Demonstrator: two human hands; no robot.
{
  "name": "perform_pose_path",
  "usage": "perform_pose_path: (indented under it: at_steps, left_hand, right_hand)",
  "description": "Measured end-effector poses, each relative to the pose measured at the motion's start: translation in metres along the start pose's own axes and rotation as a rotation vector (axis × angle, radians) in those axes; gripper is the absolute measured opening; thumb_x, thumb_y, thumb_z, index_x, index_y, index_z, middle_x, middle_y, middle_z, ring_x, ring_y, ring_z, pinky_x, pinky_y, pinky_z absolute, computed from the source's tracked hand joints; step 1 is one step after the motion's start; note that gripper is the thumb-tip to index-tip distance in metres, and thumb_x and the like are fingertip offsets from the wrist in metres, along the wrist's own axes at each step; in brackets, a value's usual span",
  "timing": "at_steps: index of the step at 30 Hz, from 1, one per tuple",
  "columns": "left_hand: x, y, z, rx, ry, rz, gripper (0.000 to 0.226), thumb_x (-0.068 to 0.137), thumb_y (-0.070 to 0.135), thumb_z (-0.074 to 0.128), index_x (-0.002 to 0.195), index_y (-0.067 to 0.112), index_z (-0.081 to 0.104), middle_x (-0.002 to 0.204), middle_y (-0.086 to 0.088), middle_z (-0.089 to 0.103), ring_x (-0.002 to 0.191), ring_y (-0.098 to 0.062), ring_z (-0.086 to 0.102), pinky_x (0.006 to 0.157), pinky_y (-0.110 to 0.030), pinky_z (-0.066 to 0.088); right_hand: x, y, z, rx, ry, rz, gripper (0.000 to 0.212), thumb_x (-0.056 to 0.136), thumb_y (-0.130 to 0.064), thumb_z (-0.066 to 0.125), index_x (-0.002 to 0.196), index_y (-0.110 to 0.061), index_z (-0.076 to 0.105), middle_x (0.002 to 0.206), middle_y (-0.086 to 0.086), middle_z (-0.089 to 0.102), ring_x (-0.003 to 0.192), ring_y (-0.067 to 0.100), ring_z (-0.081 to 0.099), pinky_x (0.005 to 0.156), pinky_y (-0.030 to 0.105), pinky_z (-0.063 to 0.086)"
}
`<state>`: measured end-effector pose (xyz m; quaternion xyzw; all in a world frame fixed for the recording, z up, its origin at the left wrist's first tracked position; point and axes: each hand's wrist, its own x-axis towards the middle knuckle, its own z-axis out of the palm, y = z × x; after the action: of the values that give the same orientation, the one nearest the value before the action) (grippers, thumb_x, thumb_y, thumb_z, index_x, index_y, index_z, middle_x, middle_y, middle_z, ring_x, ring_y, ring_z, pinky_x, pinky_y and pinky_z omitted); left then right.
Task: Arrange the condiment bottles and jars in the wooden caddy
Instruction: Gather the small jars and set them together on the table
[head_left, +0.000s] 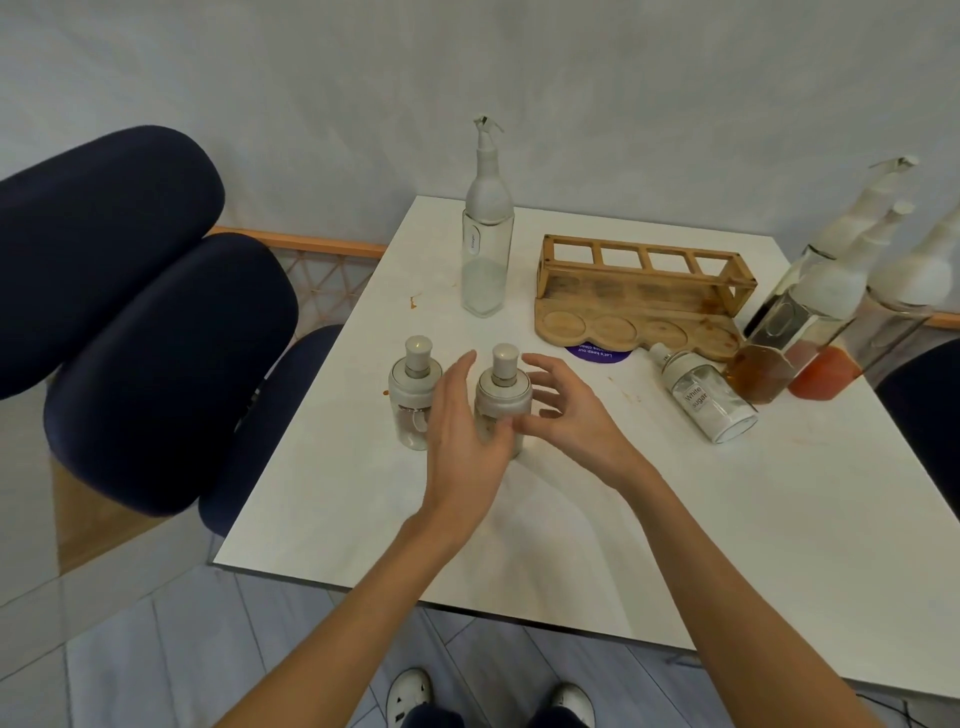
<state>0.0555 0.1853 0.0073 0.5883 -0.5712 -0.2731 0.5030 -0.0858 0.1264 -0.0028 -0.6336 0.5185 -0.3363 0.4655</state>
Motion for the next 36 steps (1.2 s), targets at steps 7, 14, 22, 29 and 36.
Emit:
perform_pose_path:
  at_steps: [7,14,22,29,36]
  left_hand:
    - [0.013,0.054,0.013,-0.044,0.020,0.253,0.051,0.086,0.000,0.061,0.134,0.015,0.051,0.128,0.005,0.053,0.119,-0.001,0.051,0.097,-0.009,0.038]
    - [0.028,0.080,0.076,-0.071,-0.355,0.087,0.047,0.090,0.013,0.065,0.133,0.025,0.048,0.131,0.011,0.051,0.115,-0.004,0.052,0.088,-0.013,0.044]
    - [0.054,0.059,0.157,-0.035,-0.556,-0.353,0.058,0.092,0.029,0.062,0.143,0.015,0.038,0.141,-0.008,0.048,0.123,-0.022,0.051,0.089,-0.026,0.040]
    - [0.095,0.053,0.217,-0.105,-0.523,-0.616,0.062,0.095,0.035,0.057,0.145,0.011,0.031,0.123,-0.007,0.049,0.102,-0.024,0.050,0.085,-0.035,0.047]
    - [0.096,0.046,0.252,-0.190,-0.490,-0.737,0.049,0.093,0.038,0.061,0.133,0.017,0.041,0.116,-0.008,0.056,0.094,-0.023,0.058,0.078,-0.038,0.055]
  right_hand:
    - [-0.004,-0.014,-0.052,-0.139,0.190,-0.004,0.049,0.085,-0.025,0.073,0.130,-0.024,0.053,0.126,-0.007,0.057,0.115,0.014,0.056,0.090,0.024,0.047]
    - [-0.016,0.000,-0.118,-0.424,0.371,0.040,0.038,0.090,-0.017,0.067,0.127,-0.018,0.059,0.128,-0.004,0.058,0.113,0.015,0.055,0.091,0.027,0.045]
    - [-0.026,0.041,-0.168,-0.646,0.358,0.145,0.049,0.088,-0.013,0.066,0.134,-0.012,0.050,0.131,0.013,0.056,0.121,0.028,0.051,0.094,0.030,0.038]
    - [0.003,0.062,-0.185,-0.572,0.192,0.339,0.076,0.090,-0.027,0.066,0.149,-0.004,0.023,0.142,0.022,0.043,0.130,0.037,0.042,0.099,0.037,0.038]
    - [0.020,0.079,-0.184,-0.556,0.190,0.359,0.085,0.082,-0.024,0.074,0.146,-0.004,0.021,0.132,0.022,0.052,0.119,0.037,0.054,0.090,0.038,0.048]
